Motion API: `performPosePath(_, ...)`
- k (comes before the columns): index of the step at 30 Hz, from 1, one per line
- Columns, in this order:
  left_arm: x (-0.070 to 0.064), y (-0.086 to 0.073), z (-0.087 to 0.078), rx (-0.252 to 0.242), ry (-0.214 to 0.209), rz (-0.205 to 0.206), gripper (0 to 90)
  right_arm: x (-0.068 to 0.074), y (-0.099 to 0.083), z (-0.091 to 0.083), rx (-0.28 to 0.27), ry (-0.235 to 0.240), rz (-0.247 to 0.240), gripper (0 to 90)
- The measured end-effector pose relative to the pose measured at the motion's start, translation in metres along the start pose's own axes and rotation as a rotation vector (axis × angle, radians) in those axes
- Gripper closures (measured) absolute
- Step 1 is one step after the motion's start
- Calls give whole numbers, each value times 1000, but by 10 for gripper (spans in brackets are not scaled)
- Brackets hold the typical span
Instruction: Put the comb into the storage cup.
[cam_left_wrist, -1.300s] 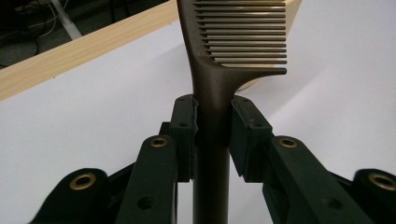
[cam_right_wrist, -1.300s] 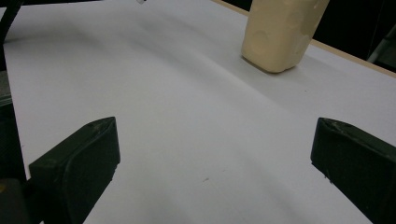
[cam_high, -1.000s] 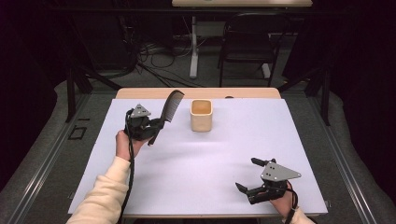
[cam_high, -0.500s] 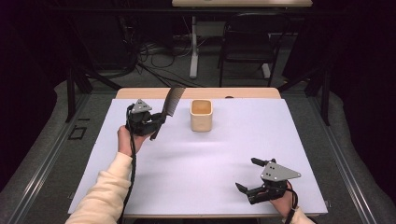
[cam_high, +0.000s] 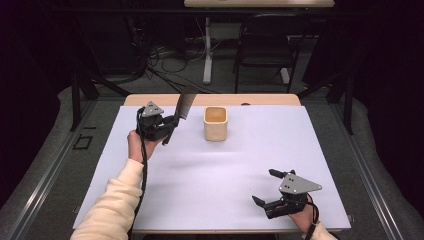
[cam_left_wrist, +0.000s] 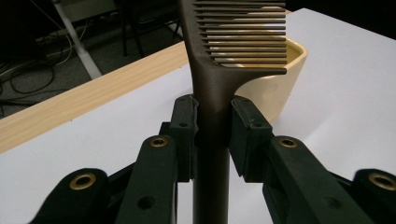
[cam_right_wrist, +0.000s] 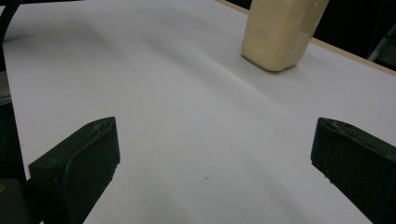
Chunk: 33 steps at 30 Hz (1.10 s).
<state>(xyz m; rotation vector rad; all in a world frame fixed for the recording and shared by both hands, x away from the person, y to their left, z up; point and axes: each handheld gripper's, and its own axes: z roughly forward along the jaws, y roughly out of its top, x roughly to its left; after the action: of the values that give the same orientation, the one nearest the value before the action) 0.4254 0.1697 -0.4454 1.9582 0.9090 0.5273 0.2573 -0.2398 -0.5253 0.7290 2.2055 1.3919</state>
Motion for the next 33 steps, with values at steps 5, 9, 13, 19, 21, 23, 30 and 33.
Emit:
performPosePath(5,-1,3,2,-8,5,1,720,0,0,0,-1,-2,-3,9)
performPosePath(9,-1,6,5,-12,8,1,720,0,0,0,-1,-2,-3,10)
performPosePath(13,-1,10,7,-16,7,2,720,0,0,0,-1,-2,-4,9)
performPosePath(19,-3,16,9,-28,7,5,720,0,0,0,-1,-3,-3,10)
performPosePath(21,-3,18,10,-31,8,11,720,0,0,0,-1,-2,-3,9)
performPosePath(23,-4,19,11,-34,5,9,720,0,0,0,-2,-2,-3,9)
performPosePath(30,-5,24,14,-46,5,11,720,0,0,0,-1,-1,-2,9)
performPosePath(33,-5,25,16,-50,1,10,720,0,0,0,-2,0,-3,9)
